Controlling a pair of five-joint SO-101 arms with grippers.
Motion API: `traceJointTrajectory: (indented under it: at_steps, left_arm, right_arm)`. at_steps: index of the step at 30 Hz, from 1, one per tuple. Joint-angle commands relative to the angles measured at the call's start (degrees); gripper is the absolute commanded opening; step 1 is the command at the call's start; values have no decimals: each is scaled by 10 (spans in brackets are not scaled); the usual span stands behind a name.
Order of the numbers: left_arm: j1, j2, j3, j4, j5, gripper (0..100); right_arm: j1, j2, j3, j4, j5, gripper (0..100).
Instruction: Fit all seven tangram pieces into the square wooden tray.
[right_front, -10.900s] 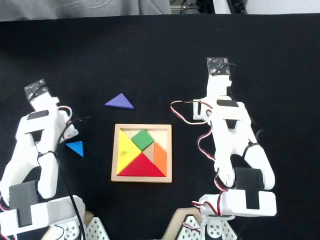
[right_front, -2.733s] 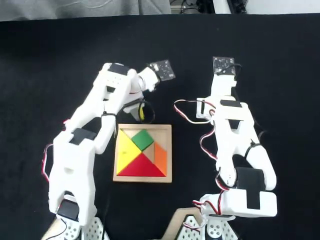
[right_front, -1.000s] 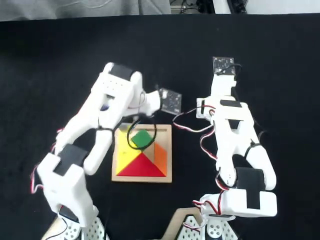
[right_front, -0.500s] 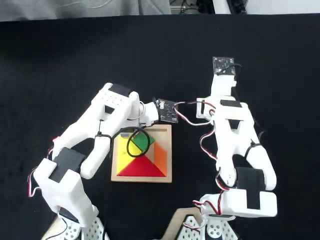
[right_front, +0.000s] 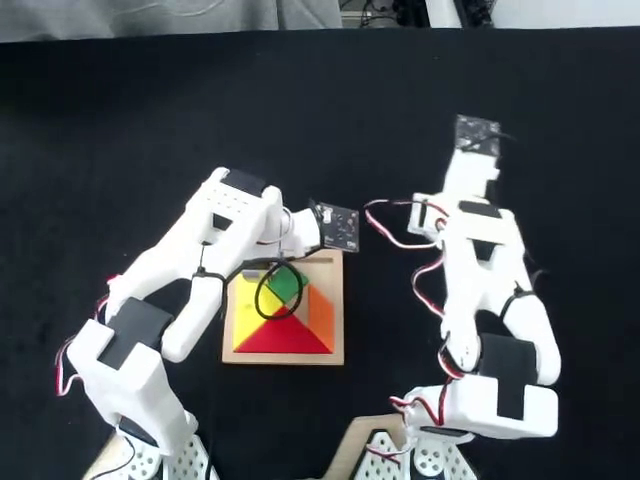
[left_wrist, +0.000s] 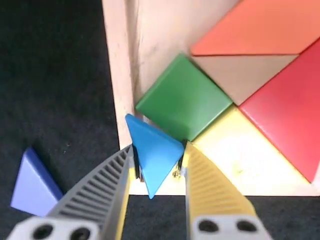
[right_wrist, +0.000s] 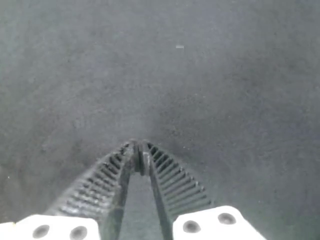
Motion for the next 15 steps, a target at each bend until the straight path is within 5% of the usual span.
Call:
traceJointTrajectory:
  at_steps: [1, 10, 15]
  left_arm:
    - [11, -22, 0, 7, 1, 62]
    - [10, -26, -6, 42, 0, 72]
    - [4, -26, -6, 39, 0, 213]
  right_arm:
    - [8, -7, -37, -7, -8, 11]
    - [8, -7, -37, -7, -8, 11]
    - [8, -7, -37, -8, -7, 11]
